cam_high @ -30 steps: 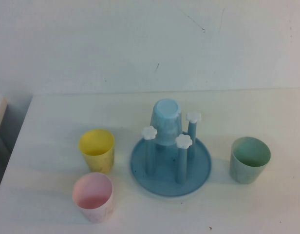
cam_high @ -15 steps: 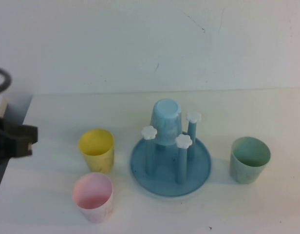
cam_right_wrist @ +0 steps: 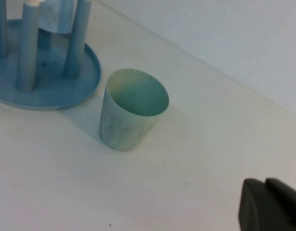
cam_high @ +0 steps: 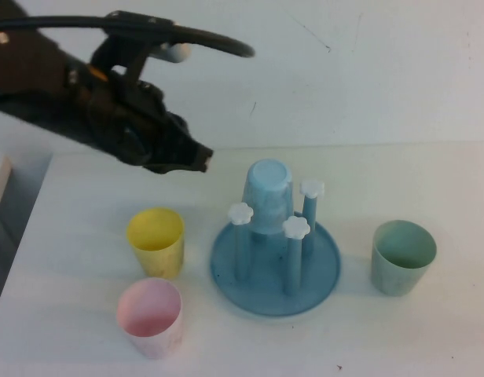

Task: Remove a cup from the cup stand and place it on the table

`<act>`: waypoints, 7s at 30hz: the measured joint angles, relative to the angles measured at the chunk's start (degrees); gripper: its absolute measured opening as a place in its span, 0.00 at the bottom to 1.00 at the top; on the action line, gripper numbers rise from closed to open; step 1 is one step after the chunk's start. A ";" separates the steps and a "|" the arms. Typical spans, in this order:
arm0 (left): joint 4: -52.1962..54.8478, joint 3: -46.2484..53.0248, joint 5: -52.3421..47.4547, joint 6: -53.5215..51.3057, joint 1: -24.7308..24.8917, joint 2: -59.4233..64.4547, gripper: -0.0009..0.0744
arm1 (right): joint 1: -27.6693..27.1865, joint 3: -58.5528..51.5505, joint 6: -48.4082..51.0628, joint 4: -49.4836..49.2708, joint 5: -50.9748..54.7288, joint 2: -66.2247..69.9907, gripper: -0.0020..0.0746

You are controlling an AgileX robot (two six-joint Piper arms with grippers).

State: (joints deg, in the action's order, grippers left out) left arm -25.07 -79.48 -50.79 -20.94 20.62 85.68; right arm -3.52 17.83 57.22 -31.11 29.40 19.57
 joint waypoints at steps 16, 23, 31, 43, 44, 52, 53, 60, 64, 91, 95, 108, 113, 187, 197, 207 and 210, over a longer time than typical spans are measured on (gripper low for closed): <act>8.26 -31.29 -11.99 1.64 5.39 27.28 0.63 | 0.00 -0.09 1.84 -0.10 0.00 0.09 0.02; 8.81 -35.76 -12.29 1.64 5.39 32.64 0.92 | 0.00 -0.09 2.09 -0.10 0.00 0.09 0.02; 8.46 -36.03 -12.29 1.64 5.39 36.25 0.93 | 0.00 -1.15 2.19 -0.44 -2.01 0.09 0.02; 11.41 -36.03 -11.95 1.53 8.79 37.11 0.93 | 0.00 -1.15 2.19 -0.50 -2.15 0.09 0.02; 11.83 -36.03 -11.84 1.35 9.12 37.24 0.93 | 0.00 -1.15 2.19 -0.50 -2.15 0.09 0.02; 14.04 -36.50 -12.65 0.20 9.90 38.18 0.76 | 0.00 -1.15 2.19 -0.72 -2.15 0.09 0.02; 14.50 -36.87 -13.22 0.20 9.90 38.18 0.76 | 0.00 -1.15 2.19 -0.72 -2.15 0.09 0.02; 15.64 -43.63 -19.40 0.18 9.90 38.36 0.76 | 0.00 -1.15 2.19 -0.86 -2.15 0.09 0.02; 15.64 -49.85 -20.22 0.59 9.90 38.36 0.76 | 0.00 -1.15 2.32 -0.86 -2.15 0.09 0.02; -41.54 -59.42 -21.20 -3.08 13.35 31.50 0.76 | 0.00 6.42 36.36 -65.09 -1.61 0.12 0.52; -41.69 -59.42 -21.11 -3.21 16.99 31.50 0.76 | 0.00 6.42 36.86 -65.79 -1.49 0.12 0.57; -41.95 -59.42 -20.48 -4.30 22.91 32.34 0.76 | 0.00 6.42 35.34 -66.00 -4.80 0.12 0.29; -42.05 -59.42 -19.83 -4.53 23.42 32.94 0.76 | 0.00 6.42 34.28 -66.23 -4.43 0.12 0.17; 12.52 6.51 -12.57 12.57 21.17 -26.39 0.01 | 36.44 45.22 -33.11 24.26 16.85 77.92 0.39; 18.36 24.57 3.48 15.96 21.17 -43.64 0.01 | 36.44 46.54 -34.69 24.76 16.50 69.70 0.40; 21.53 48.87 23.78 16.64 21.17 -61.47 0.01 | 36.44 44.09 -35.15 30.50 18.78 51.03 0.05; 23.34 53.51 27.04 16.64 21.17 -64.84 0.01 | 36.44 39.33 -36.05 32.33 16.74 44.80 0.03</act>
State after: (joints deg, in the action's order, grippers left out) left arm -1.73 -25.98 -23.76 -4.30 41.78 20.84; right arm 32.93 57.15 21.17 1.22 46.15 64.37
